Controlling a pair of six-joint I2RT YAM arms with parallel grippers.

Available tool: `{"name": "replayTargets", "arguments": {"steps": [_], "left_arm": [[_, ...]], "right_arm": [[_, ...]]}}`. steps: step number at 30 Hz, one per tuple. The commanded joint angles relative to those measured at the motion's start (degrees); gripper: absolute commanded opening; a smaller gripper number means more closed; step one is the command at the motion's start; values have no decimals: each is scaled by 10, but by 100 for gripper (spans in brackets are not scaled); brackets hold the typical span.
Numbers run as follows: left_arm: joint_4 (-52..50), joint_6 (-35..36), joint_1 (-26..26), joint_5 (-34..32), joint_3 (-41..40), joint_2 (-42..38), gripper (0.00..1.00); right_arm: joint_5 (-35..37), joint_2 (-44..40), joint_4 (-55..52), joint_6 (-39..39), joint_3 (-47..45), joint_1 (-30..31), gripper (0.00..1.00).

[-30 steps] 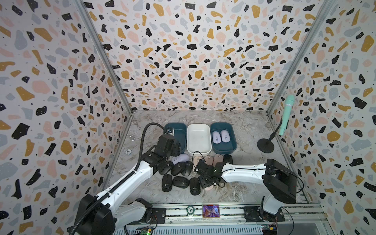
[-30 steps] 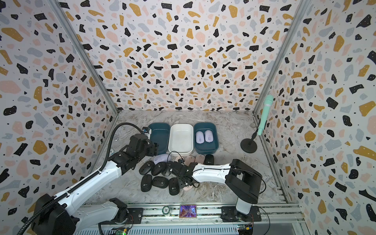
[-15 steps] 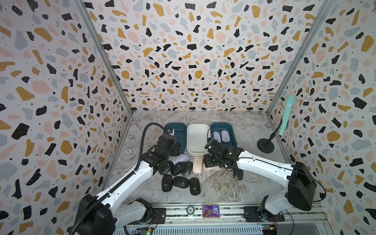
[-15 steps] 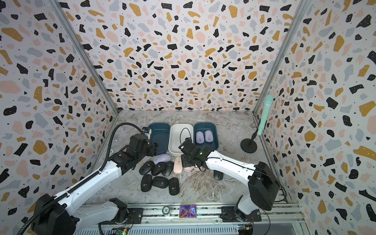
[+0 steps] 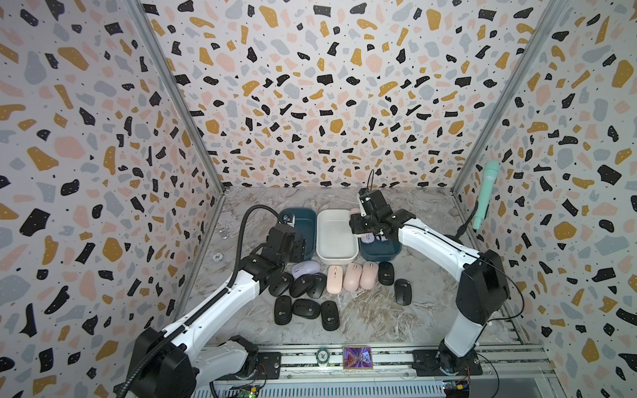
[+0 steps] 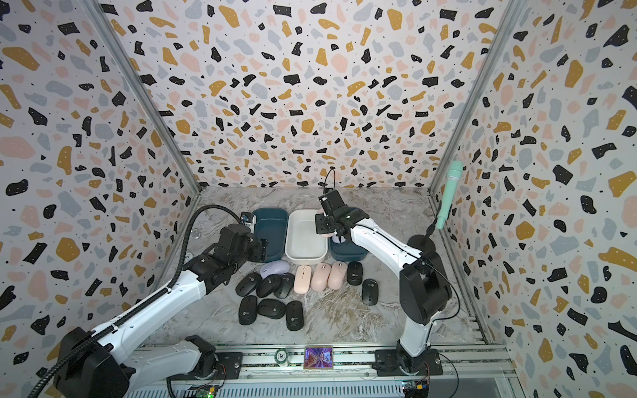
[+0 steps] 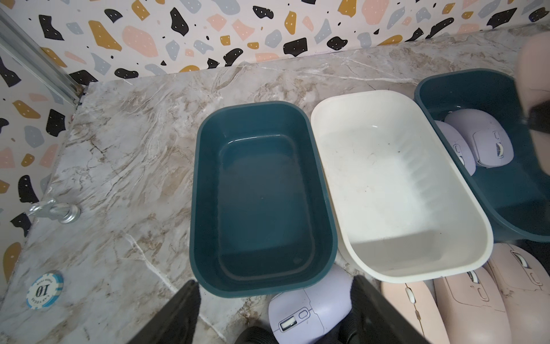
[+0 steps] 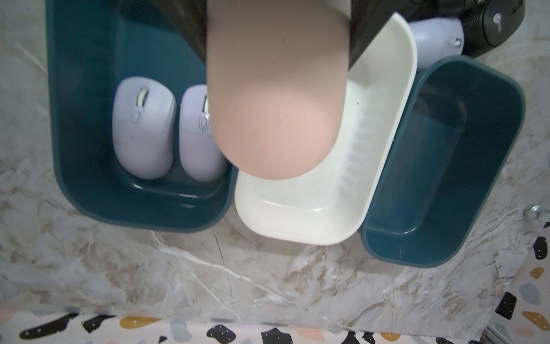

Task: Place the mice by color into the storage box
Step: Place the mouse in the storage box.

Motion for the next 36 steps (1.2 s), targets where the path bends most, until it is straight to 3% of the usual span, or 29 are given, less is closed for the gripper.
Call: {"name": "replayTargets", "arguments": {"steps": [1,20,36], "left_arm": [[-1,10,-3,-16,14,-7,79],[-1,19,-3,-23,10,-8,79],[9,21,-4,-9,-1,-14,79]], "right_arm": [[-13,36,14,-27,55,-3,51],[-49,260,-19,-7,256,11,51],[-29,336,-40,0,309,31,52]]}}
